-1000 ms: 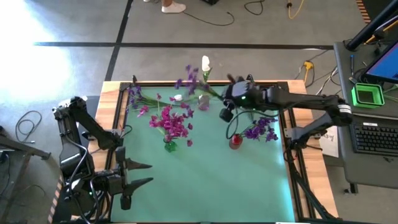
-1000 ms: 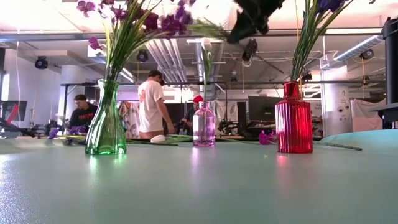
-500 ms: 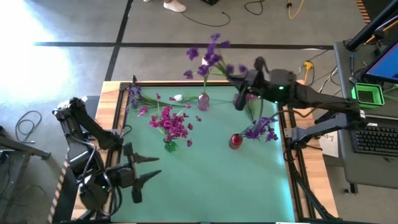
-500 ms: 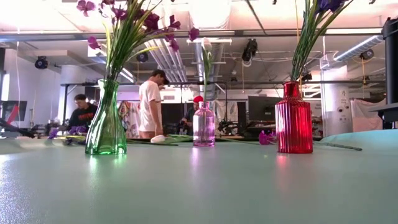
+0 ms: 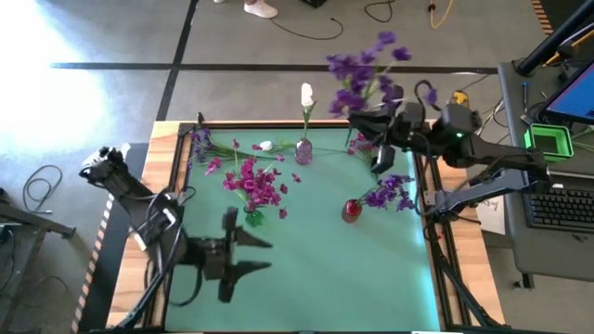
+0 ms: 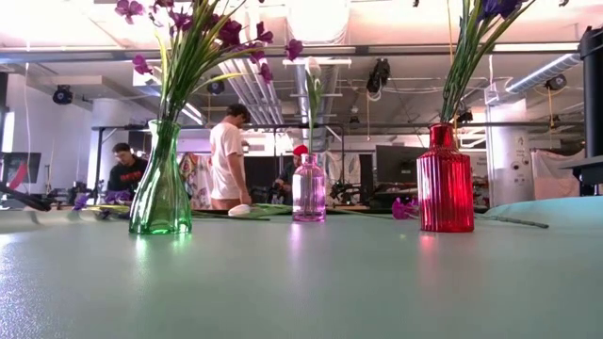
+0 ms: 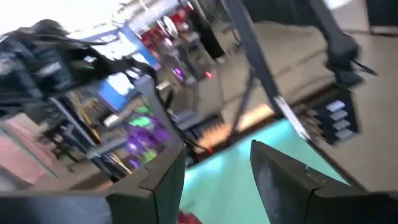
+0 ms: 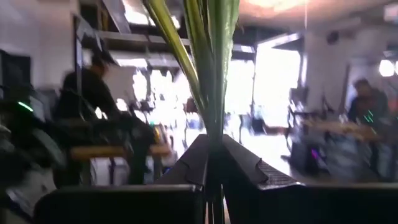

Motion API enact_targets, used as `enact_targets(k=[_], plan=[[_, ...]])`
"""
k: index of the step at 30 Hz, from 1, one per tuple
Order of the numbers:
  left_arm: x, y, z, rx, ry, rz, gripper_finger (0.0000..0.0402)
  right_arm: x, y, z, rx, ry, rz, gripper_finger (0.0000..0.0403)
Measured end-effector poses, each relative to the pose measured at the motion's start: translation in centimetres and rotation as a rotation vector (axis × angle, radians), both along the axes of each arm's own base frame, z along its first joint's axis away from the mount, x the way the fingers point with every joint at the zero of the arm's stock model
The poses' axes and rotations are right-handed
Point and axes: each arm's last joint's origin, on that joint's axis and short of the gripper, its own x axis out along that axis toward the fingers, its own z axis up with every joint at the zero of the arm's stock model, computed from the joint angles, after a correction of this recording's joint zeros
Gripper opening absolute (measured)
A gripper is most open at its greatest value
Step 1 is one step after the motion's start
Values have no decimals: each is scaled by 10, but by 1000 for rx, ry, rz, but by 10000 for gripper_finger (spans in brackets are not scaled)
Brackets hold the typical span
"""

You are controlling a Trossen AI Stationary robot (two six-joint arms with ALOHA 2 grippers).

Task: Sort flowers into vase by color
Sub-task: Put the bottom violet flowers into the red flower vase

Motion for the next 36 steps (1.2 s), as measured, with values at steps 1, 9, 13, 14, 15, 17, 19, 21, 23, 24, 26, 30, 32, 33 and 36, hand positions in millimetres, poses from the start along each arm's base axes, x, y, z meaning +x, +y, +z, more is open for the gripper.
enact_targets(k=[1,9,13,14,15,17,19,21,23,24,26,30,32,33,36], plan=[[4,6,1,-3,-20,-9,169,0,2,3,-2,-28,9,22],[40,57,-6,-20,-131,-8,170,1,19,7,2,-87,87,22],[54,85,-6,-36,-201,41,184,6,30,6,-26,-96,175,22],[57,93,-4,-39,-223,55,190,8,33,6,-37,-101,203,22],[60,101,-4,-37,-239,68,198,9,36,6,-44,-104,223,22],[66,116,-3,-25,-269,84,215,12,40,4,-65,-96,243,22],[71,129,-4,-9,-280,83,235,15,42,2,-93,-87,243,22],[78,141,-2,-6,-296,77,254,20,44,0,-109,-84,244,22],[84,150,-1,-24,-297,76,270,26,45,-2,-118,-91,246,22],[88,155,-2,-35,-297,66,276,30,45,-3,-120,-89,246,22],[94,158,-5,-44,-282,25,283,38,46,-8,-126,-83,244,22],[103,161,-6,-47,-277,88,284,47,47,-12,-101,-92,254,22],[103,162,0,-49,-302,113,282,48,48,-12,-103,-88,268,22],[103,163,0,-48,-304,109,281,48,48,-13,-105,-88,274,22],[109,162,-6,-44,-279,85,277,50,49,-13,-100,-93,280,22]])
